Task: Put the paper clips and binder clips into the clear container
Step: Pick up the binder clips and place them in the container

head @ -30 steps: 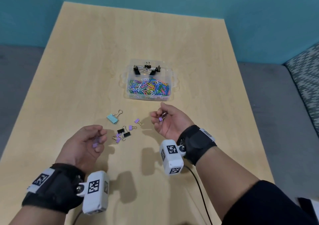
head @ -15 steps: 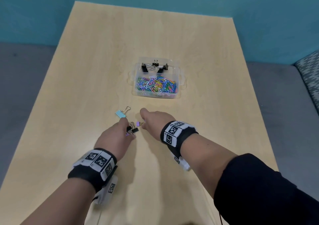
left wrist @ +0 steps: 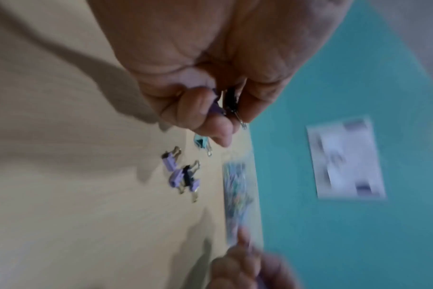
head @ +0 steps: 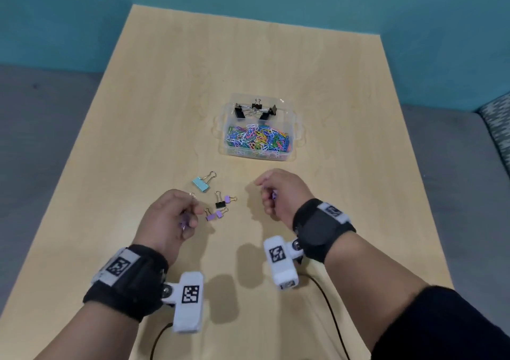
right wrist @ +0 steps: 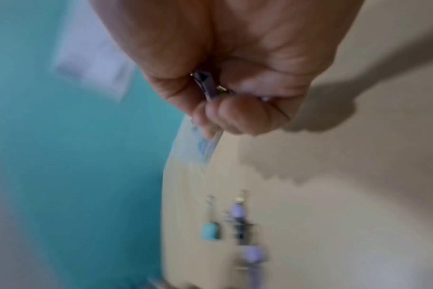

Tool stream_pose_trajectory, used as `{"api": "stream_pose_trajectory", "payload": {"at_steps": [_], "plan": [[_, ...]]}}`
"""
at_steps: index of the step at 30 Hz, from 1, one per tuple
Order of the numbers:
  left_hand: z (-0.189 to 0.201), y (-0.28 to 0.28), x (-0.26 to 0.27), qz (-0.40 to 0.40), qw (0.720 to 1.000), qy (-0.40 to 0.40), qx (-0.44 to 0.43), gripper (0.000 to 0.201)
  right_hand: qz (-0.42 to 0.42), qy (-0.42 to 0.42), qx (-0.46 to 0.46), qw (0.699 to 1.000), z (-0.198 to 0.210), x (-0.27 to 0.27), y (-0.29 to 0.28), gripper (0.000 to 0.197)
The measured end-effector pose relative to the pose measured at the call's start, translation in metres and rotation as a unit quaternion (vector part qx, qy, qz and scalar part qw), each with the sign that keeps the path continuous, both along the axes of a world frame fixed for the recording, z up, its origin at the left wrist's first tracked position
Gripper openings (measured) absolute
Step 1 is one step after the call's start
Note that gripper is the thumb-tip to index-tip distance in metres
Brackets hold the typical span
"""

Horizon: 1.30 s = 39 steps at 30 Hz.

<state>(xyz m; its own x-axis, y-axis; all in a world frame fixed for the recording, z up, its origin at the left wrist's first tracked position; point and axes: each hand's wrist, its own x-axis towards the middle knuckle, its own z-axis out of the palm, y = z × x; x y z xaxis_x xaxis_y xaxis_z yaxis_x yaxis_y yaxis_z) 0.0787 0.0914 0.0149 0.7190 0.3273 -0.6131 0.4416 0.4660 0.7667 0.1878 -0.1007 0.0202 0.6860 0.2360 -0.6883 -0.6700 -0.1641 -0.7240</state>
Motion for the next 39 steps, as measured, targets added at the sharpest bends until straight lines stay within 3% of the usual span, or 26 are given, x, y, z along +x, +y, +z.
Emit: {"api": "stream_pose_trajectory", "payload": {"at_steps": [2,4,6,8,10,11,13,14,16,21,25,27,28,30,32,33,34,35,36,37,38,39], "plan": [[-0.001,0.009,-0.004,0.032,0.997,0.003,-0.067,0.017,-0.104,0.104,0.146,0.978,0.005,-0.003,-0.006,0.018],[-0.006,0.013,-0.006,0.034,0.996,0.011,-0.087,0.022,-0.092,0.106,0.161,0.977,0.007,-0.004,-0.003,0.022],[-0.009,0.011,-0.005,0.027,0.996,0.022,-0.077,0.019,-0.043,0.060,0.090,0.993,0.004,-0.004,0.007,0.025],[-0.012,0.005,-0.003,0.000,0.999,0.036,-0.009,0.011,0.068,-0.036,-0.035,0.996,-0.002,-0.004,0.019,0.016],[-0.014,-0.001,-0.001,-0.070,0.987,0.046,0.136,0.015,0.229,-0.168,-0.177,0.942,-0.006,-0.004,0.028,0.004],[-0.014,-0.005,0.000,-0.125,0.962,0.054,0.238,0.015,0.312,-0.227,-0.237,0.892,-0.007,-0.005,0.031,0.007],[-0.011,-0.009,0.000,-0.255,0.869,0.067,0.419,0.011,0.435,-0.300,-0.313,0.789,-0.008,-0.007,0.037,0.016],[-0.010,-0.011,0.000,-0.307,0.824,0.074,0.470,0.013,0.464,-0.323,-0.328,0.757,-0.008,-0.007,0.039,0.018],[-0.008,-0.014,0.004,-0.377,0.777,0.079,0.497,0.018,0.489,-0.347,-0.339,0.725,-0.007,-0.006,0.043,0.017],[-0.009,-0.018,0.014,-0.453,0.707,0.071,0.538,0.019,0.511,-0.346,-0.331,0.714,-0.011,-0.002,0.047,0.015],[-0.010,-0.017,0.019,-0.485,0.674,0.076,0.551,0.019,0.508,-0.347,-0.338,0.713,-0.011,0.001,0.044,0.014],[-0.011,-0.015,0.021,-0.488,0.668,0.080,0.556,0.019,0.494,-0.329,-0.330,0.735,-0.009,0.003,0.040,0.015],[-0.011,-0.015,0.022,-0.486,0.666,0.081,0.560,0.018,0.469,-0.306,-0.313,0.767,-0.008,0.004,0.038,0.015],[-0.010,-0.016,0.023,-0.484,0.665,0.086,0.562,0.016,0.355,-0.232,-0.226,0.877,-0.006,0.007,0.030,0.011],[-0.011,-0.017,0.024,-0.490,0.663,0.099,0.557,0.014,0.171,-0.091,-0.057,0.979,0.000,0.009,0.017,0.011],[-0.012,-0.016,0.024,-0.493,0.664,0.103,0.553,0.012,0.077,0.003,0.049,0.996,0.005,0.010,0.008,0.011],[-0.012,-0.015,0.024,-0.488,0.673,0.106,0.546,0.010,0.001,0.080,0.148,0.986,0.012,0.013,-0.001,0.007],[-0.013,-0.012,0.022,-0.469,0.700,0.103,0.528,0.008,-0.045,0.126,0.217,0.967,0.016,0.015,-0.008,0.004],[-0.013,-0.009,0.020,-0.428,0.753,0.093,0.491,0.010,-0.066,0.145,0.255,0.954,0.019,0.018,-0.013,0.010],[-0.011,-0.007,0.019,-0.363,0.829,0.082,0.417,0.012,-0.073,0.151,0.272,0.948,0.020,0.022,-0.015,0.014],[-0.006,-0.004,0.021,-0.273,0.909,0.069,0.306,0.012,-0.081,0.153,0.276,0.945,0.020,0.029,-0.013,0.016],[-0.001,-0.001,0.026,-0.178,0.966,0.055,0.180,0.014,-0.092,0.151,0.272,0.946,0.021,0.036,-0.009,0.021]]}}
